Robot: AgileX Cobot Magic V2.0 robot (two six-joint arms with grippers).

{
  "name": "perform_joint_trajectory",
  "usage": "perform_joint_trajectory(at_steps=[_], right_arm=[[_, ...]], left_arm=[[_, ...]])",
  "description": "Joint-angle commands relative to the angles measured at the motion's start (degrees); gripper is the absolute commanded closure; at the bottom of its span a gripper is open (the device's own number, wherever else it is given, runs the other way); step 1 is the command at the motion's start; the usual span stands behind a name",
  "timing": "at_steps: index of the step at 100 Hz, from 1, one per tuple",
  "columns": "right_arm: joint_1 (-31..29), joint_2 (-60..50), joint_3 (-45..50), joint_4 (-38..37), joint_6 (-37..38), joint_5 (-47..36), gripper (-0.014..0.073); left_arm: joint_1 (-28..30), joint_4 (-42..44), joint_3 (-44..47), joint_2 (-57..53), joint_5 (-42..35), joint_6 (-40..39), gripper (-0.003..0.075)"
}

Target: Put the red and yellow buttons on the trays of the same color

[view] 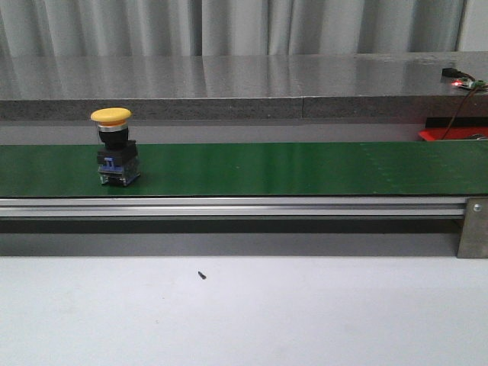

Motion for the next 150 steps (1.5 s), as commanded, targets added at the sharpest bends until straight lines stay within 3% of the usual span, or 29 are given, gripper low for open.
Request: perform_joint_trajectory(at_steps=[1, 14, 28, 47, 57, 84, 113, 150], right_arm=[[-0.1, 5.5, -5.5, -0.6, -0.2, -0.6, 0.0636], [0.2, 12.6, -11.5, 0.1, -0.2, 5.1, 0.0579], [2.9, 19.4, -17.7, 1.0, -0.2, 12.9, 0.0442], [9.4, 27.4, -24.3, 1.2, -0.8, 18.3, 0.0123], [13.1, 31.0, -27.1, 1.5, -0.8, 18.9, 0.0018], [22.3, 40.0, -35.4, 2.4, -2.9, 20.2, 0.0013], [31.0, 53.2, -49.9, 3.1, -5.5, 30.5, 0.0013], [37.0, 69.3, -69.8, 11.5, -11.8, 42.7, 0.0013]], left_arm=[[-0.4, -0.4, -1.3, 0.5, -3.9, -0.3, 0.074], [-0.4, -0.4, -1.3, 0.5, -3.9, -0.3, 0.074], [-0.4, -0.4, -1.3, 0.5, -3.9, -0.3, 0.074], [-0.4, -0.4, -1.3, 0.5, -3.9, -0.3, 0.0739], [-0.4, -0.4, -1.3, 0.5, -3.9, -0.3, 0.074], [-0.4, -0.4, -1.3, 0.5, -3.9, -0.3, 0.074], [-0.4, -0.4, -1.3, 0.5, -3.9, -0.3, 0.074], [-0.4, -0.4, -1.3, 0.5, -3.9, -0.3, 0.074]])
